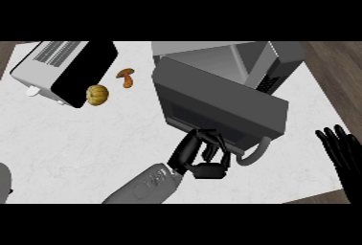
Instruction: Pick up the milk, place it into the microwave and close the microwave
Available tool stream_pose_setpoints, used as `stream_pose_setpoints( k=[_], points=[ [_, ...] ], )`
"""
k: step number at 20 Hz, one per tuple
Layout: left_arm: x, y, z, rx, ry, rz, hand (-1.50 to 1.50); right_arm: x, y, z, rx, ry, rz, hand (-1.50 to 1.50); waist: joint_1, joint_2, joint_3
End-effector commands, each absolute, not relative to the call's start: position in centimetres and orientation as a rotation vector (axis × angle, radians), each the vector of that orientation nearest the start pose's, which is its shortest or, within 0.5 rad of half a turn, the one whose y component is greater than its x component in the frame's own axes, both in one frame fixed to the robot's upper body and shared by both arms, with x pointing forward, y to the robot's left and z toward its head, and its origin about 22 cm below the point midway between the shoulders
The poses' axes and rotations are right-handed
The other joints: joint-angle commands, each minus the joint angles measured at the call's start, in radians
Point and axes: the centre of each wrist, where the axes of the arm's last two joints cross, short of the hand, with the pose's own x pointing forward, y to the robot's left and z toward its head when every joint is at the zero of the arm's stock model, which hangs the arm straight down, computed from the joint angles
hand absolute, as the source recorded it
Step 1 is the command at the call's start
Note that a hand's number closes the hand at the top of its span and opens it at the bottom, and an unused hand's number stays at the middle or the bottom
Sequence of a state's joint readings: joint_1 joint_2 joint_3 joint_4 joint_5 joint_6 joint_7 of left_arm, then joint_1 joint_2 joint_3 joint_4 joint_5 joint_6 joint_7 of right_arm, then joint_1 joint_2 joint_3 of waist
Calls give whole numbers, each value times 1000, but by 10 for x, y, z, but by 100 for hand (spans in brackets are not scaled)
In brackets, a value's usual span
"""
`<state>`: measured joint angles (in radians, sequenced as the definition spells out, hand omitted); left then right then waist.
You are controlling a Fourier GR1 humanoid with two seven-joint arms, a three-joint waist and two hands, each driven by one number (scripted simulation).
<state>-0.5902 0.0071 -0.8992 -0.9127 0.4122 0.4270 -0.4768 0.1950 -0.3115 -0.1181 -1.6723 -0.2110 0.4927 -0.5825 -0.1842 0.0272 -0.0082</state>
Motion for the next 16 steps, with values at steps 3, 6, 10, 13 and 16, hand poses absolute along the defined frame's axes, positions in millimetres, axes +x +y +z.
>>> stream_pose_setpoints(
  k=[3, 6, 10, 13, 16],
  points=[
    [284, 18, -19, -265, -1852, -389, 150, 195, -340, 41, 340, -2049, 392, -150, -26, 4, -1],
    [297, 16, -7, -198, -1860, -305, 150, 199, -349, 55, 318, -2076, 412, -150, -48, 9, 0],
    [306, 13, 2, -154, -1842, -247, -150, 208, -353, 69, 297, -2110, 414, -150, -63, 16, 1],
    [317, 13, 9, -102, -1835, -216, -150, 212, -357, 83, 288, -2128, 471, -150, -87, 24, 1],
    [325, 15, 9, -54, -1805, -189, -150, 219, -374, 122, 46, -2213, 592, -150, -100, 27, 0]
  ],
)
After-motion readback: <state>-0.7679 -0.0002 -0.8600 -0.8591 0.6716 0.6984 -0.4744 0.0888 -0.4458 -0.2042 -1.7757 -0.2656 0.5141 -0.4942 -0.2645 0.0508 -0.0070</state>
